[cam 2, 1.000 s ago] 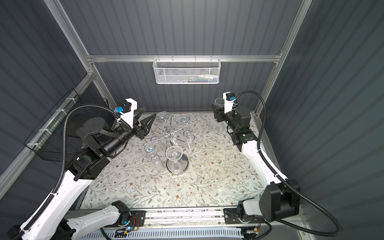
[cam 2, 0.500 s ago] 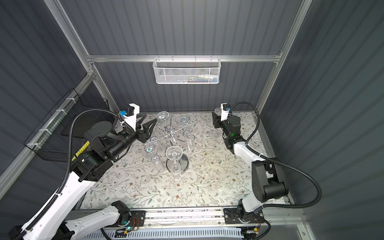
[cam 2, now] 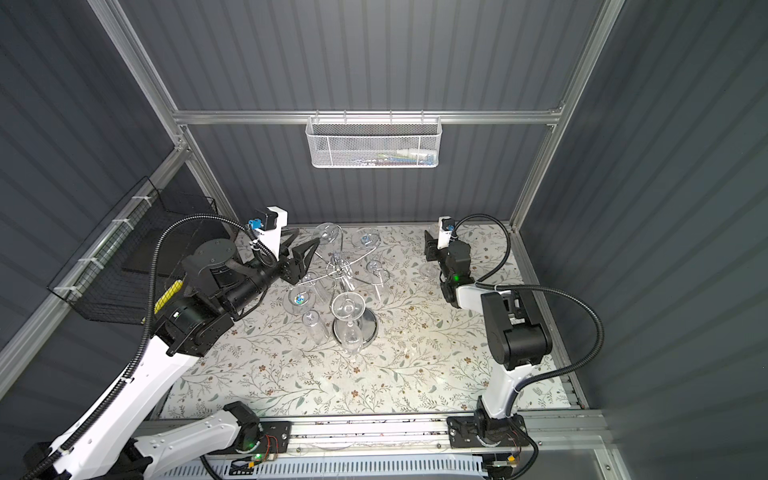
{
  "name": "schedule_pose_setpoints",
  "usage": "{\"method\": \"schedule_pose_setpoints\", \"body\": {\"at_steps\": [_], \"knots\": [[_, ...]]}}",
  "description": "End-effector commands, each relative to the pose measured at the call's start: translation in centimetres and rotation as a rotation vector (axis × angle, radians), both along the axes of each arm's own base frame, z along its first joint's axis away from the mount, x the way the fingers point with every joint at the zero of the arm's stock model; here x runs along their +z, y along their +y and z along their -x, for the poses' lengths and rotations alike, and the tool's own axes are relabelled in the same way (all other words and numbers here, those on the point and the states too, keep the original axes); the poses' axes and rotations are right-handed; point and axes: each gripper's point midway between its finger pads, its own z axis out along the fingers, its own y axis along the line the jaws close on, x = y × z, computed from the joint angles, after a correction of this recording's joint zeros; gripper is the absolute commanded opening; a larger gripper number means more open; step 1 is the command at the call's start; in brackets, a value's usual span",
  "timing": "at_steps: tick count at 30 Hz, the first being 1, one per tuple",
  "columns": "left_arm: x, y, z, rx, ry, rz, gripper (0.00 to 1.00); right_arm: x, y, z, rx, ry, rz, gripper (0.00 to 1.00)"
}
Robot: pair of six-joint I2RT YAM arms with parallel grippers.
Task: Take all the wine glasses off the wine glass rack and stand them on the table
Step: 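Lower the flute upright onto the table with the right gripper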
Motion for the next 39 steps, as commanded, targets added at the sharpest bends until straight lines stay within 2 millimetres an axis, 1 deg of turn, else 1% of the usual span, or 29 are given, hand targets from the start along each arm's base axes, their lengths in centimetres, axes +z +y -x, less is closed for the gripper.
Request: {"method": "schedule_pose_setpoints", "body": {"at_steps": [1, 7, 13, 20, 22, 25, 27, 28, 35, 39], "knots": [[1.2, -0.5, 0.2, -0.025, -0.008, 0.028, 0.57, 2.5, -0.4, -0.4, -0.026, -0.108, 0.006, 0.46], [0.7, -1.0, -0.2, -0.031, 0.001, 0.021, 0.57, 1.3, 0.6, -1.0, 0.002, -0.096, 0.038, 0.46], [1.0, -1.2, -0.2, -0.040, -0.005, 0.034, 0.57, 0.1, 1.6, -1.4, 0.010, -0.079, 0.057, 0.46], [1.0, -0.9, -0.1, -0.031, -0.007, 0.033, 0.57, -0.2, 1.7, -1.7, 0.007, -0.071, 0.061, 0.49], [1.0, -0.9, -0.1, -0.034, -0.009, 0.034, 0.58, -0.2, 1.6, -1.6, 0.002, -0.070, 0.062, 0.52], [0.9, -1.0, -0.1, -0.034, -0.008, 0.033, 0.58, -0.4, 1.5, -1.5, -0.001, -0.064, 0.059, 0.65], [0.9, -1.0, -0.1, -0.035, -0.008, 0.033, 0.58, -0.4, 1.3, -1.4, -0.009, -0.065, 0.057, 0.84], [0.9, -1.0, -0.1, -0.035, -0.009, 0.034, 0.58, -0.4, 1.3, -1.4, -0.011, -0.065, 0.055, 0.98], [1.7, -0.8, 0.2, -0.035, -0.044, 0.060, 0.58, 0.3, 1.2, -1.0, -0.023, -0.088, 0.048, 0.99], [1.7, -0.7, 0.2, -0.031, -0.049, 0.052, 0.59, 0.6, 0.9, -0.6, -0.033, -0.096, 0.043, 0.99]]}}
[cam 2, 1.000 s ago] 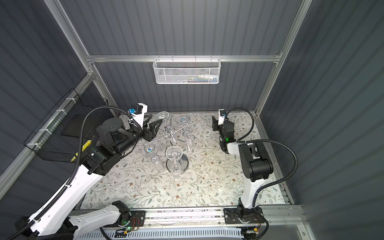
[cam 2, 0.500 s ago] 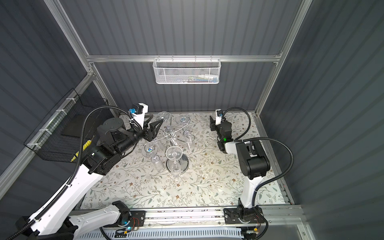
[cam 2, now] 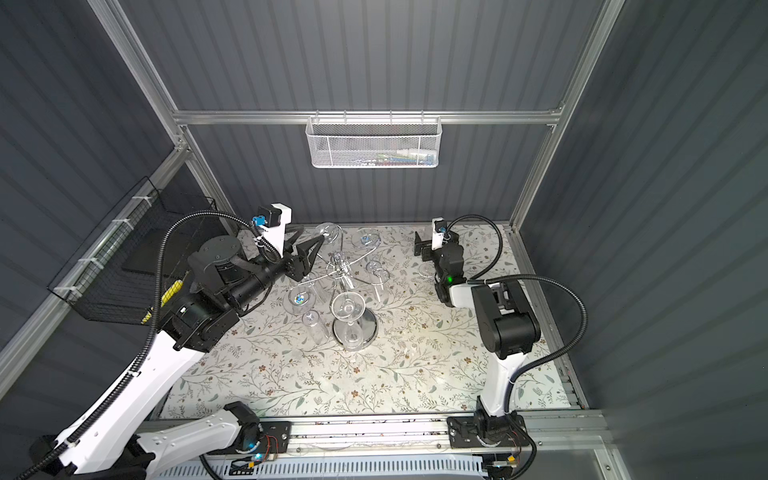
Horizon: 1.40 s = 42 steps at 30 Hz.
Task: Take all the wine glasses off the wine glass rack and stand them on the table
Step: 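Lower the flute upright onto the table with the right gripper, then open the right gripper and raise it off the standing flute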
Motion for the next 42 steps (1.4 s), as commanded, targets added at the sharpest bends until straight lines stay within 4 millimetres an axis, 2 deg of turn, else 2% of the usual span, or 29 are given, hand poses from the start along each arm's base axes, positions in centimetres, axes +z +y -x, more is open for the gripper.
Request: {"method": "schedule_pose_setpoints", "body": {"at_steps": [1, 10, 19, 26, 30, 34, 36, 39, 42], "knots": [[1.0, 0.1, 0.5, -0.008, -0.031, 0.021, 0.59, 1.7, -0.3, 0.7, -0.019, -0.054, -0.015, 0.99], [1.3, 0.6, 0.7, 0.007, -0.055, 0.022, 0.61, 2.9, -0.8, 1.9, -0.028, -0.076, -0.062, 0.99], [1.7, 1.5, 0.9, 0.039, -0.090, 0.028, 0.62, 6.0, -0.6, 3.8, 0.014, -0.123, -0.065, 0.99], [1.5, 2.2, 0.6, 0.087, -0.124, -0.012, 0.65, 11.3, -0.8, 7.1, 0.039, -0.168, -0.047, 0.99], [1.1, 2.5, 0.1, 0.114, -0.149, -0.067, 0.67, 13.4, -1.6, 9.3, 0.025, -0.112, -0.059, 0.99], [1.2, 3.2, -0.8, 0.183, -0.197, -0.101, 0.68, 14.8, -2.4, 12.4, 0.026, -0.071, -0.091, 0.99], [2.0, 4.3, -1.6, 0.264, -0.211, -0.098, 0.71, 15.1, -3.3, 13.2, -0.015, 0.001, -0.150, 0.99], [3.5, 7.1, -2.8, 0.447, -0.181, -0.142, 0.75, 14.2, -4.4, 13.4, -0.106, 0.221, -0.269, 0.99], [2.3, 9.5, -2.7, 0.563, -0.085, -0.153, 0.76, 13.7, -3.2, 14.3, -0.092, 0.297, -0.334, 0.99]]}}
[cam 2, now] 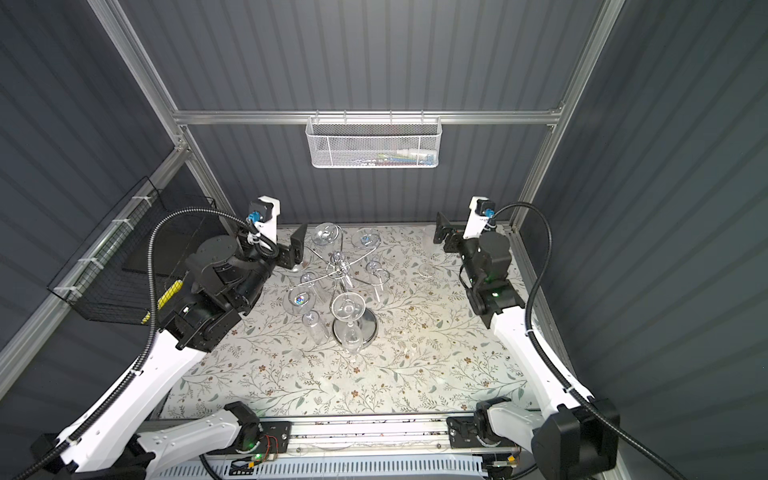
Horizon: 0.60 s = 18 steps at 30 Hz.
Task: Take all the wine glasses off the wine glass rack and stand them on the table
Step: 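Open the right gripper and raise it off the standing flute, then move the right gripper toward the rack while the left gripper lowers beside the rack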
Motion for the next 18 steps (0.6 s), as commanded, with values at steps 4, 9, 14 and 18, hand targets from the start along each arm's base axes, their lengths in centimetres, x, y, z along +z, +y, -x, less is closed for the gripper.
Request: {"method": "schedule_pose_setpoints", "body": {"at_steps": [4, 9, 14, 18], "knots": [[-1.4, 3.5, 4.4, 0.011, 0.058, 0.187, 0.77, -4.1, 3.8, 5.1, 0.113, 0.109, -0.077, 0.99], [-1.6, 4.7, 8.5, -0.082, 0.146, 0.438, 0.77, -4.2, 2.9, 8.4, 0.093, 0.308, -0.186, 0.99], [-4.0, 4.7, 10.9, -0.108, 0.360, 0.488, 0.76, -3.7, 6.3, 12.3, 0.336, 0.422, -0.308, 0.99], [-4.6, 5.4, 12.2, -0.114, 0.382, 0.542, 0.76, -3.3, 7.5, 16.0, 0.457, 0.510, -0.439, 0.93]]}}
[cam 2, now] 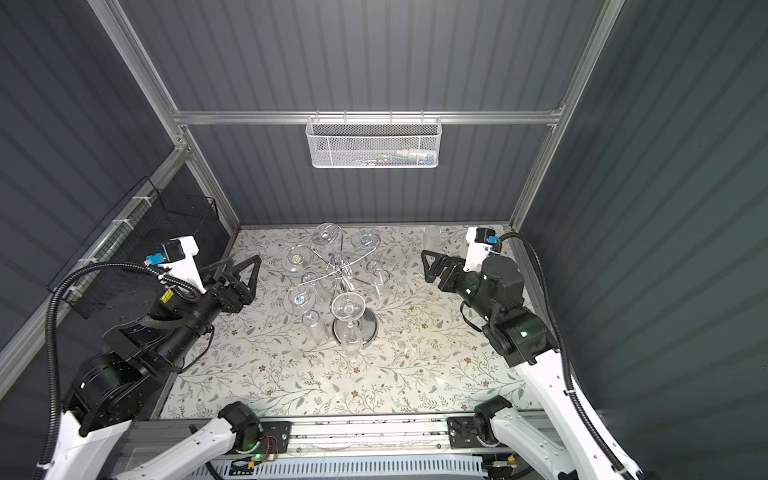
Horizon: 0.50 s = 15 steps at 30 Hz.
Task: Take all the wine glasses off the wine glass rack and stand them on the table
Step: 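Move the right gripper toward the rack while the left gripper lowers beside the rack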
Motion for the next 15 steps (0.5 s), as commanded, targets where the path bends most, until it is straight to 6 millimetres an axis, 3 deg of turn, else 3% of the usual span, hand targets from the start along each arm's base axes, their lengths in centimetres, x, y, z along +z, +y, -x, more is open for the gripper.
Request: {"method": "schedule_pose_setpoints", "body": {"at_steps": [1, 6, 10, 15], "knots": [[-2.4, 0.3, 1.7, -0.030, 0.111, 0.067, 0.76, -0.8, 2.1, 4.3, 0.161, 0.168, -0.153, 0.91], [-3.9, 0.4, 2.0, -0.031, 0.128, 0.110, 0.76, 0.2, 4.3, 7.9, 0.316, 0.262, -0.347, 0.74], [-4.9, -0.4, 1.4, -0.041, 0.162, 0.083, 0.76, 0.8, 6.3, 9.7, 0.416, 0.292, -0.397, 0.68], [-5.3, -0.7, 0.6, -0.025, 0.178, 0.063, 0.76, -0.7, 9.0, 10.5, 0.480, 0.382, -0.415, 0.65]]}}
